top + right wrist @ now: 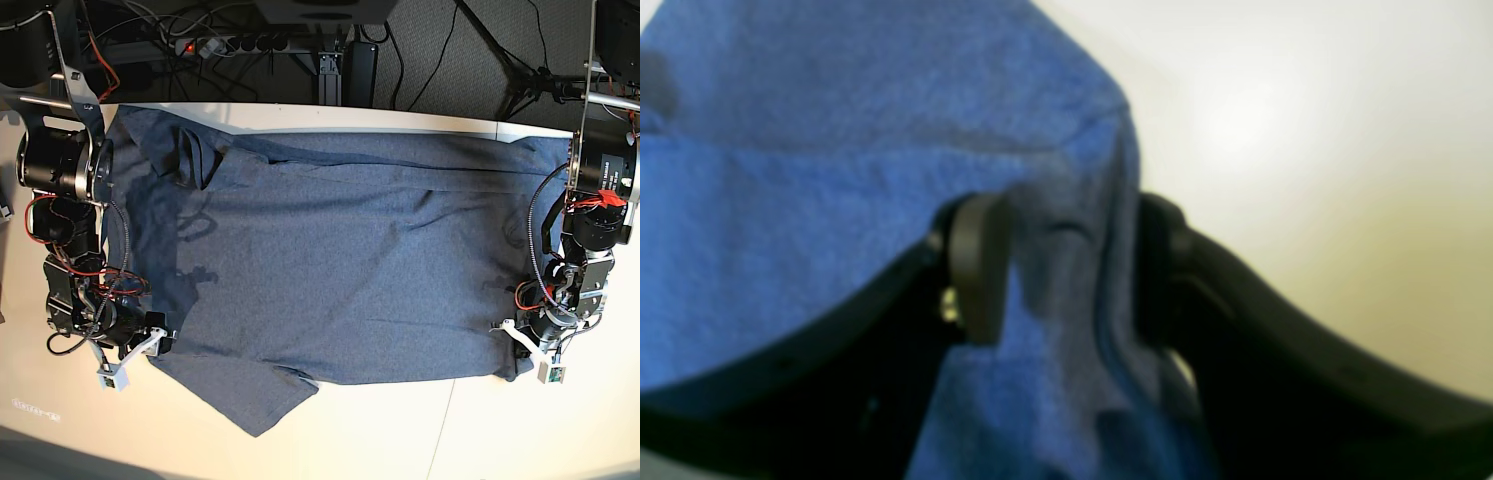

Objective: Fold the T-shirt properly
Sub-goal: 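Release the right gripper and grasp the collar-side corner by the other sleeve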

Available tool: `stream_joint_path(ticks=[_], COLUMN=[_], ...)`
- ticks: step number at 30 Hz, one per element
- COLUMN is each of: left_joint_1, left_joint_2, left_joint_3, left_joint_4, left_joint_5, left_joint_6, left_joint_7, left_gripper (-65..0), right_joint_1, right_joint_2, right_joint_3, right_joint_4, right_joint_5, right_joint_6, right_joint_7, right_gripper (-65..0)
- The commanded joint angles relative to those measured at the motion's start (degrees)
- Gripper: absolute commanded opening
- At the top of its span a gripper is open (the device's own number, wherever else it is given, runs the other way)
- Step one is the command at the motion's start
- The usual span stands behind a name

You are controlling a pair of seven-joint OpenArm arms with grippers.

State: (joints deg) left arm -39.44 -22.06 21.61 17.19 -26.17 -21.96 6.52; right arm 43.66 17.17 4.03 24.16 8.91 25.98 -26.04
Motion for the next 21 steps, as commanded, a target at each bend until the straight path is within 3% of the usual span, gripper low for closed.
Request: stream_joint_path(ticks=[1,6,12,17,21], left_joint_1=[-0.57,-0.57,-1.18,-3.1,-3.91], left_joint_2=[-0.02,-0.02,-0.02,-0.02,-0.02], left_joint_3=[0.31,0.31,0.31,0.31,0.31], left_joint_4=[0.0,0.0,0.0,0.0,0.0], left_joint_5=[1.16,1.16,1.14,1.16,1.18], left_joint_6=[-0.59,-0.61,-0.61,-0.61,-0.63], left_joint_7=[3.15,3.15,2.27,2.29,2.32], left_gripper=[-65.0,-65.0,-65.0,-65.0,-65.0], right_joint_1=[1.42,1.4,1.4,1.42,1.4], right_joint_2=[0.24,0.07,0.17,0.17,0.17], right_joint_3=[-1.62,-8.63,-9.68,-9.68,-9.68], right_joint_4=[0.55,0.55,0.55,0.55,0.85], right_joint_5=[-0.11,1.49,1.66,-1.51,-3.21], right_joint_6=[1.49,1.46,1.46,1.36,1.29], right_joint_7=[-0.42,0.15,0.13,0.44,1.03], right_gripper=[-34.6,-34.6,-35.2,-46.2,-65.0])
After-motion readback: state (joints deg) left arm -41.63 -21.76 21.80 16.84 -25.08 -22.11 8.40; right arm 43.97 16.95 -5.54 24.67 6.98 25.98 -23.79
